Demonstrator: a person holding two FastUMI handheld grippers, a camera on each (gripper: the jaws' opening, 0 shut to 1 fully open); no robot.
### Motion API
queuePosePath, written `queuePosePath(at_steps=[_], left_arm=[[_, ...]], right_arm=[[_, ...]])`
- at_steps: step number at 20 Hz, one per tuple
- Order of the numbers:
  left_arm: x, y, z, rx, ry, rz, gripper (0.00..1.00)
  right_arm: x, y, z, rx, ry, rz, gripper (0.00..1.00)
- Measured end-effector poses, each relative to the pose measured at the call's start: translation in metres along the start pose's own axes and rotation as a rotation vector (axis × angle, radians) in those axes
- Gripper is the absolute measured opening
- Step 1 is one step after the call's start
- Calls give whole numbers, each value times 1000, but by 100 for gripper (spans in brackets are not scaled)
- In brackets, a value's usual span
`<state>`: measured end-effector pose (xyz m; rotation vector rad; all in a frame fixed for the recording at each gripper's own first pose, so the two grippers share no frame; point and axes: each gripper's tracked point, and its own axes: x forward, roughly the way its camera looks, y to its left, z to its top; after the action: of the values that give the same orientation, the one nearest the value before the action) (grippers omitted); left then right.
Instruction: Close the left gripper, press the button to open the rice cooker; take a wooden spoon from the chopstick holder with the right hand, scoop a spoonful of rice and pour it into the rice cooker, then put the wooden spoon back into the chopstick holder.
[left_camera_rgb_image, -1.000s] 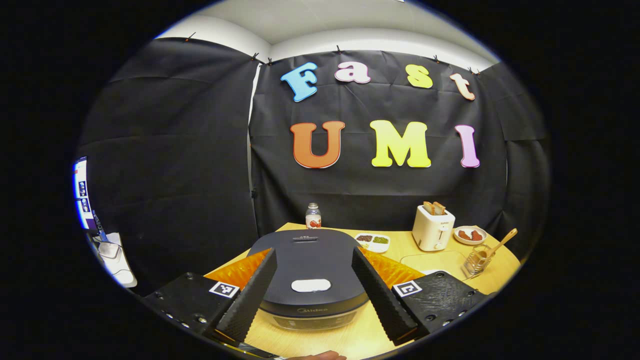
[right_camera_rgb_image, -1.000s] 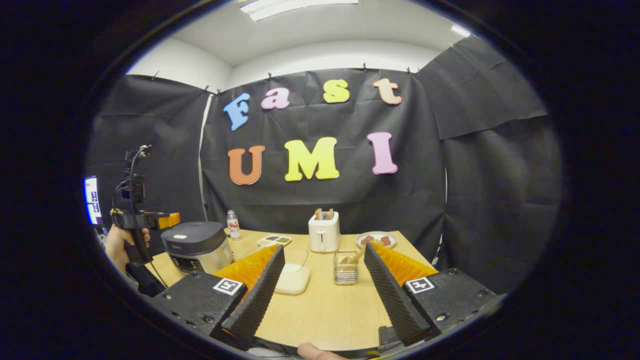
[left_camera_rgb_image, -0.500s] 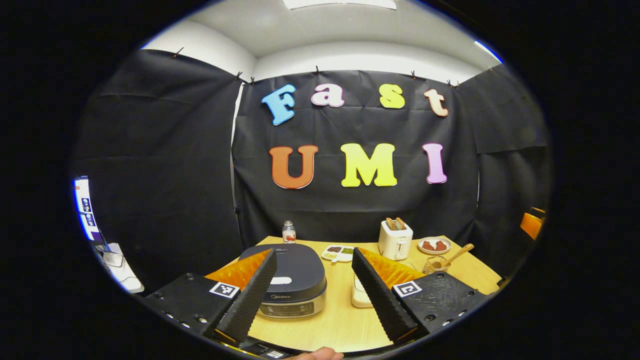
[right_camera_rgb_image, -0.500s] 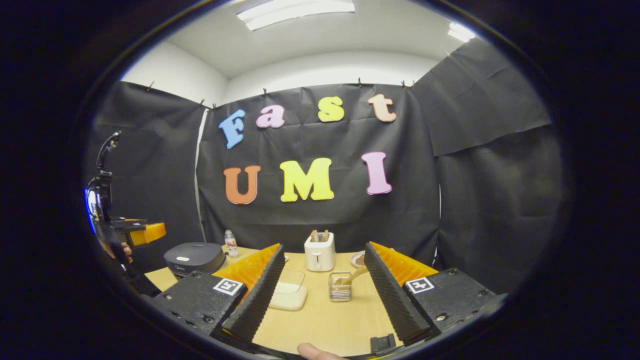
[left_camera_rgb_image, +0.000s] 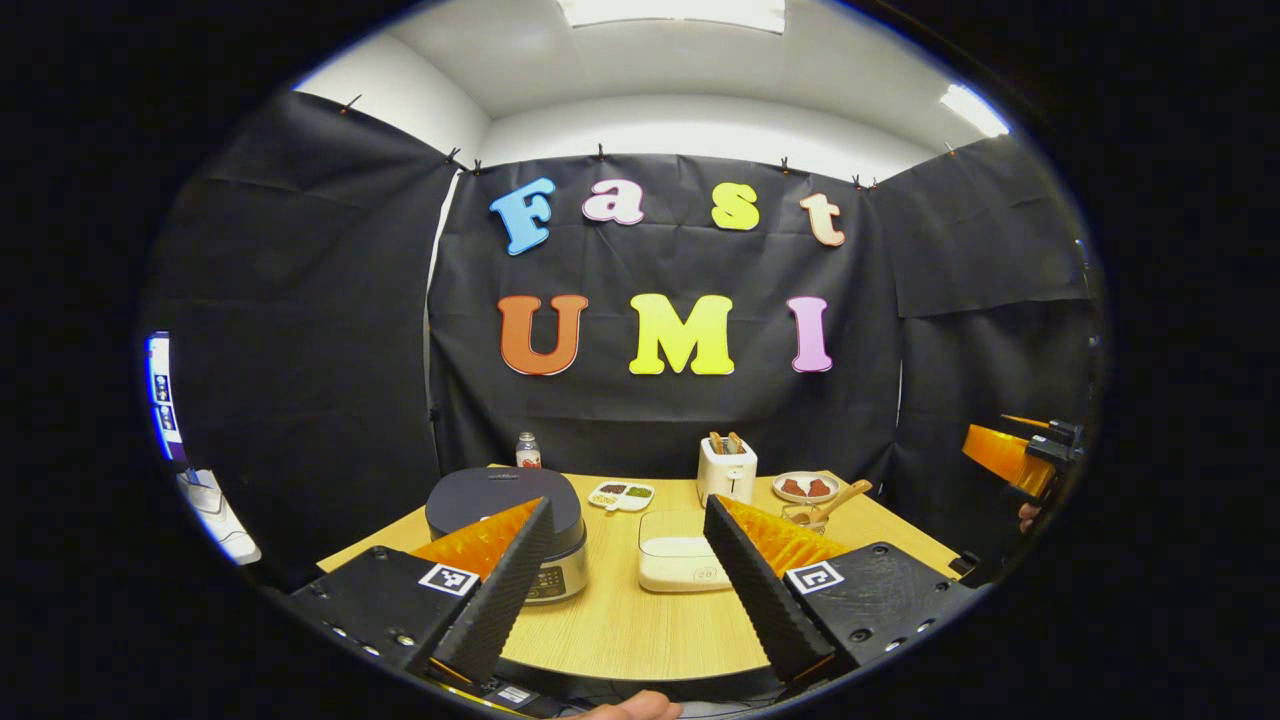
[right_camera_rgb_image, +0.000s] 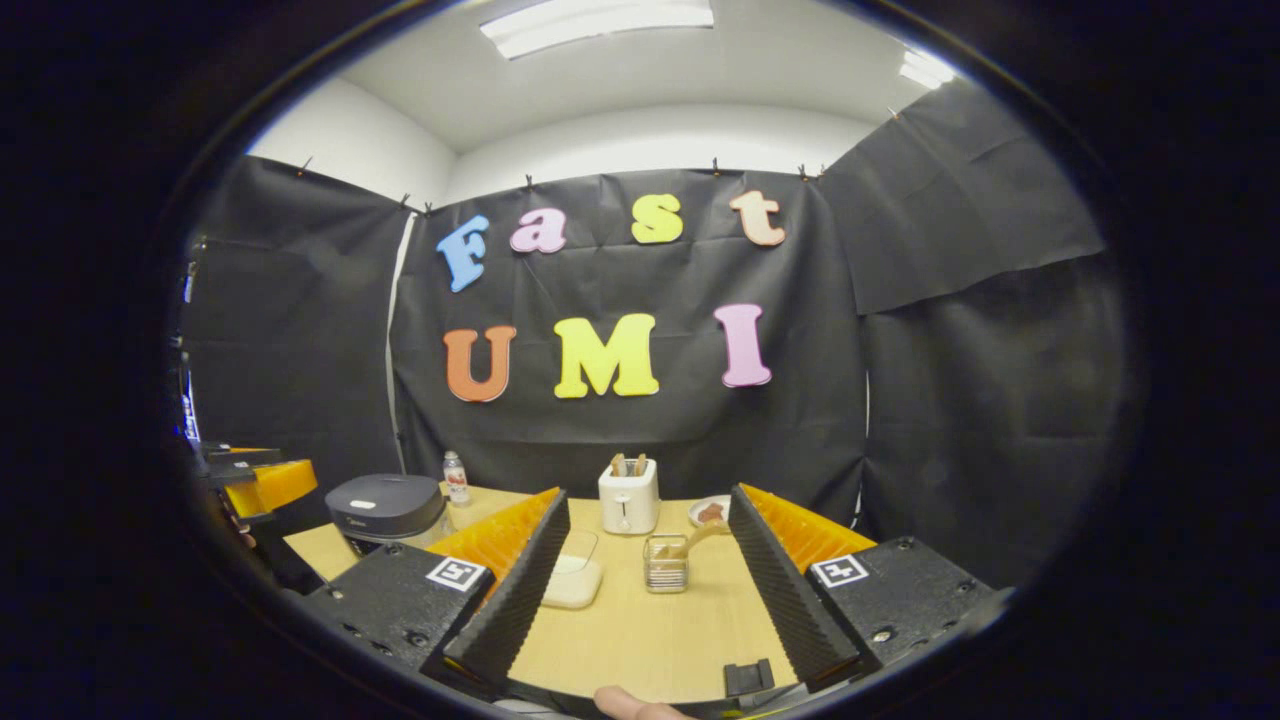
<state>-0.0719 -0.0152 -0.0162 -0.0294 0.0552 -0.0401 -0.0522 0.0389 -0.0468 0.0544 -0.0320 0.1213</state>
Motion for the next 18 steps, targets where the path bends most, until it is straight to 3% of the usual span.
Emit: queuePosePath(at_steps=[11,18], left_arm=[[-17,-28,-6,-8,-41,-9,96],[-24,-19,3,-13,-69,8,96]], right_arm=[[-8,15,-19,-38,26,49,97],[-9,12,-22,-42,35,42,98]])
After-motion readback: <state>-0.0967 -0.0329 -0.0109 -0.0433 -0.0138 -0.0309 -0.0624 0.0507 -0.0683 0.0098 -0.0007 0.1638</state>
